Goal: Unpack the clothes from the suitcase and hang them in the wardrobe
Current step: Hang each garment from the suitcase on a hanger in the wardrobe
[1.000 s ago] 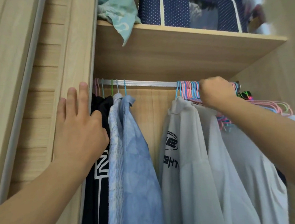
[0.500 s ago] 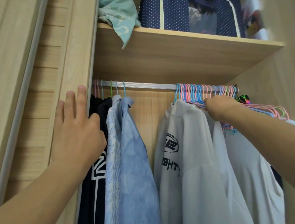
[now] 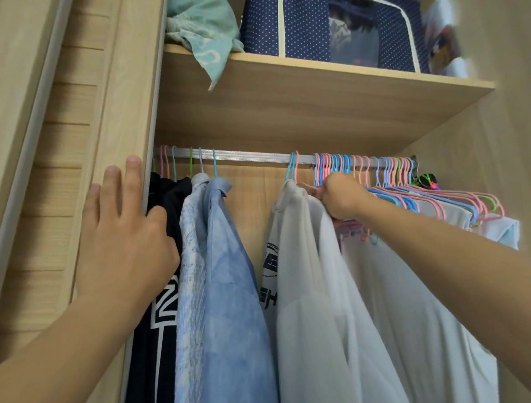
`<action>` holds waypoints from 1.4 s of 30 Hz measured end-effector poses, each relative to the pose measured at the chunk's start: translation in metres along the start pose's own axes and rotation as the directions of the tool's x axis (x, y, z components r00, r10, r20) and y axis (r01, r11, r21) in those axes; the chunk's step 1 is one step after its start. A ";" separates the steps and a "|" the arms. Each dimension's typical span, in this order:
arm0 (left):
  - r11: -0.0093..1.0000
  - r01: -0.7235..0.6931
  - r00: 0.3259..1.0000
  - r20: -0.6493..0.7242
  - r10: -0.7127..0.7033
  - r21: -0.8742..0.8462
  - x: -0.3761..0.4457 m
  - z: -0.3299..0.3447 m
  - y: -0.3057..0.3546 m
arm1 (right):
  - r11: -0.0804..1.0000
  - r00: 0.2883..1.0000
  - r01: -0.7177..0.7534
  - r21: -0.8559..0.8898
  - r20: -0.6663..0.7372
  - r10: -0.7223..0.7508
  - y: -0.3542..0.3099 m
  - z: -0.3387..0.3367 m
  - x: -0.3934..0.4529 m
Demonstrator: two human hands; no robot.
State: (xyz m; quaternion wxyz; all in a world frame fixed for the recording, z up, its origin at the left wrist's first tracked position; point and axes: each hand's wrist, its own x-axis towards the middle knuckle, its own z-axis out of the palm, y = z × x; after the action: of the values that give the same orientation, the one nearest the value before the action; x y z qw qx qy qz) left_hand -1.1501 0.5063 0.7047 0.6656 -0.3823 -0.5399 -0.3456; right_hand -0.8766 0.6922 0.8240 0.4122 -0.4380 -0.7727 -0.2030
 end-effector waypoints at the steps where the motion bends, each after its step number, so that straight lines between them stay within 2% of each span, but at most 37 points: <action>1: 1.000 0.002 1.000 0.001 -0.002 -0.001 0.000 -0.001 0.000 | 0.999 1.000 -0.031 -0.012 -0.002 0.031 -0.005 0.000 -0.002; 4: 1.000 0.001 1.000 0.008 -0.001 -0.006 -0.001 -0.002 -0.001 | 0.989 0.993 -0.113 -0.100 -0.038 0.110 -0.006 -0.003 -0.006; 7: 1.000 0.002 1.000 0.018 -0.001 -0.014 -0.001 -0.003 -0.001 | 0.977 0.985 -0.136 -0.164 -0.126 0.116 0.005 -0.010 -0.005; 14: 1.000 0.008 1.000 0.024 -0.008 -0.020 -0.002 0.000 -0.001 | 0.952 0.981 -0.069 -0.298 -0.191 0.011 0.018 -0.015 -0.015; 20: 1.000 0.010 0.998 0.055 -0.009 -0.004 -0.003 -0.004 0.000 | 0.965 0.966 -0.136 -0.223 -0.246 0.080 0.043 -0.039 -0.053; 24: 0.998 0.053 0.990 0.130 -0.049 -0.034 -0.004 -0.008 0.007 | 0.980 0.951 -0.158 -0.124 -0.286 0.117 0.067 -0.050 -0.103; 26: 0.975 0.187 0.975 0.143 -0.169 -0.121 -0.005 -0.019 0.024 | 0.993 0.938 -0.103 -0.058 -0.338 0.077 0.083 -0.052 -0.139; 28: 0.913 0.275 0.959 0.151 -0.239 -0.301 -0.016 -0.038 0.057 | 0.996 0.920 -0.090 -0.001 -0.384 0.083 0.104 -0.054 -0.187; 30: 0.812 0.245 0.968 0.180 -0.175 -0.530 -0.040 -0.063 0.104 | 0.989 0.907 -0.122 0.081 -0.396 0.144 0.127 -0.057 -0.247; 31: 0.718 0.267 0.960 0.241 -0.141 -0.643 -0.055 -0.078 0.130 | 0.979 0.907 -0.138 0.147 -0.378 0.185 0.139 -0.061 -0.281; 32: 0.583 0.362 0.924 0.362 -0.123 -0.727 -0.073 -0.093 0.158 | 0.959 0.908 -0.167 0.228 -0.343 0.240 0.150 -0.065 -0.314; 33: 0.417 0.498 0.855 0.509 -0.094 -0.760 -0.091 -0.110 0.187 | 0.928 0.907 -0.210 0.308 -0.293 0.302 0.163 -0.068 -0.349; 34: 0.243 0.644 0.755 0.654 -0.051 -0.725 -0.109 -0.128 0.218 | 0.892 0.902 -0.259 0.371 -0.237 0.361 0.176 -0.073 -0.383; 35: 0.072 0.774 0.629 0.777 0.018 -0.629 -0.128 -0.147 0.252 | 0.852 0.892 -0.311 0.422 -0.181 0.415 0.190 -0.078 -0.420; 37: -0.201 0.920 0.375 0.903 0.210 -0.336 -0.171 -0.187 0.319 | 0.726 0.849 -0.422 0.543 -0.043 0.526 0.219 -0.091 -0.501; 38: -0.281 0.945 0.256 0.917 0.307 -0.170 -0.194 -0.208 0.351 | 0.629 0.812 -0.482 0.610 0.042 0.581 0.232 -0.099 -0.546; 40: -0.359 0.923 0.040 0.891 0.452 0.140 -0.247 -0.254 0.412 | 0.429 0.712 -0.611 0.666 0.224 0.666 0.257 -0.120 -0.648; 42: -0.409 0.810 -0.151 0.824 0.547 0.420 -0.299 -0.301 0.463 | 0.251 0.578 -0.728 0.639 0.373 0.726 0.277 -0.143 -0.760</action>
State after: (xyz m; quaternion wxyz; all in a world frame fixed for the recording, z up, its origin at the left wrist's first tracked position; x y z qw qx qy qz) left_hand -0.6626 0.4723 0.3109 -0.6376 -0.3626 -0.4047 -0.5462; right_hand -0.3669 0.3564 0.2738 0.5956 -0.5350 -0.4922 0.3418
